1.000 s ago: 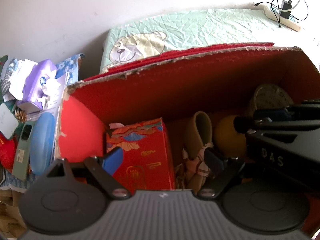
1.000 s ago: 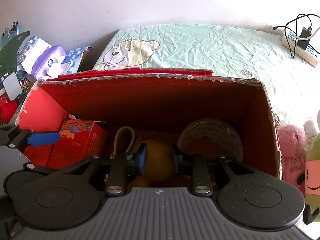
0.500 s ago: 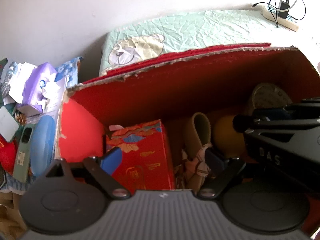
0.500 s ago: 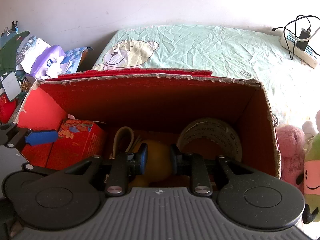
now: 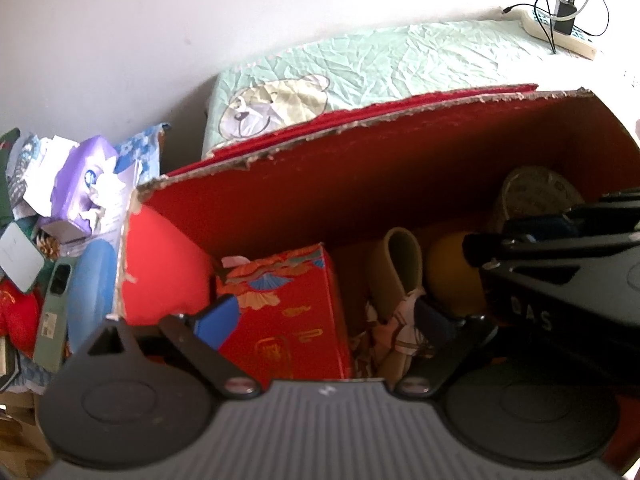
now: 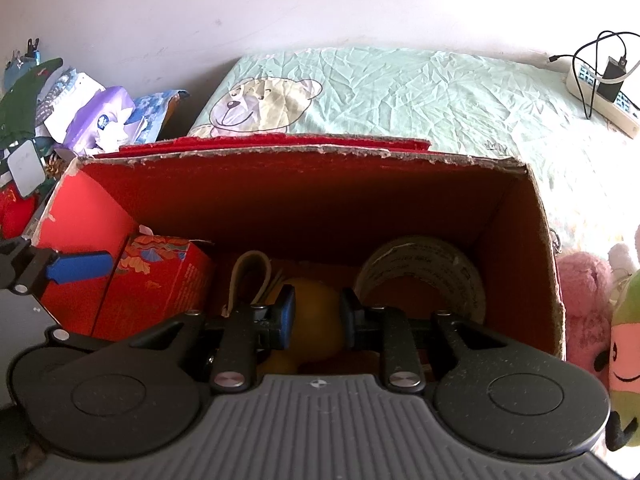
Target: Organize objects
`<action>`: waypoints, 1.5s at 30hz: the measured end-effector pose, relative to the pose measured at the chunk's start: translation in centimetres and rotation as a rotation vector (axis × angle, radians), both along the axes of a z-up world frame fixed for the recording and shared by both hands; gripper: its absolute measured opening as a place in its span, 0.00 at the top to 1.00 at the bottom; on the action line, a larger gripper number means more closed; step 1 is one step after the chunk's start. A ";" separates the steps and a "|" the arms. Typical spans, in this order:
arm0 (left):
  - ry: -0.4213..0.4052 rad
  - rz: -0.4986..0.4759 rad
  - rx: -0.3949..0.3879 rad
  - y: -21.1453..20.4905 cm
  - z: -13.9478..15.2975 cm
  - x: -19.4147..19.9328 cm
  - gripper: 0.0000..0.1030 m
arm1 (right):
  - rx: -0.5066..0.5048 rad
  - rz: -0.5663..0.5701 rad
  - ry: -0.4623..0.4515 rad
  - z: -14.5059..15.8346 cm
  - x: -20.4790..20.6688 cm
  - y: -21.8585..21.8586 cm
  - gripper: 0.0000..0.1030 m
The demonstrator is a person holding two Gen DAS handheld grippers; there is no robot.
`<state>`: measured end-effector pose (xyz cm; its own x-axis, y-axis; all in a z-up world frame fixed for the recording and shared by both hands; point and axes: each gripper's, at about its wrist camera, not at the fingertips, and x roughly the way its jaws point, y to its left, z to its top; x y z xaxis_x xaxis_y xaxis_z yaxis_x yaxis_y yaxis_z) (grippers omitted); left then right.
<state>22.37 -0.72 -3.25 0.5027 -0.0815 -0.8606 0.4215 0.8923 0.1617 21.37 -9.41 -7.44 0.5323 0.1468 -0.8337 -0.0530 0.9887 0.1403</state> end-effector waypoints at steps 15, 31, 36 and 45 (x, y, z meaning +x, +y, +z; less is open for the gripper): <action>-0.021 0.022 0.002 -0.1 0.6 -1.7 0.08 | 0.009 0.001 0.005 0.0 0.1 -0.2 0.76; -0.030 0.111 -0.072 2.6 1.5 0.1 0.09 | 0.020 -0.001 -0.043 0.5 -0.4 -0.5 0.76; -0.063 0.132 -0.060 2.5 2.3 -0.7 0.08 | 0.025 0.010 -0.048 0.6 -0.5 -0.6 0.75; -0.083 0.201 -0.053 3.0 3.9 -1.9 0.08 | -0.004 0.006 -0.095 1.8 -1.3 -0.8 0.68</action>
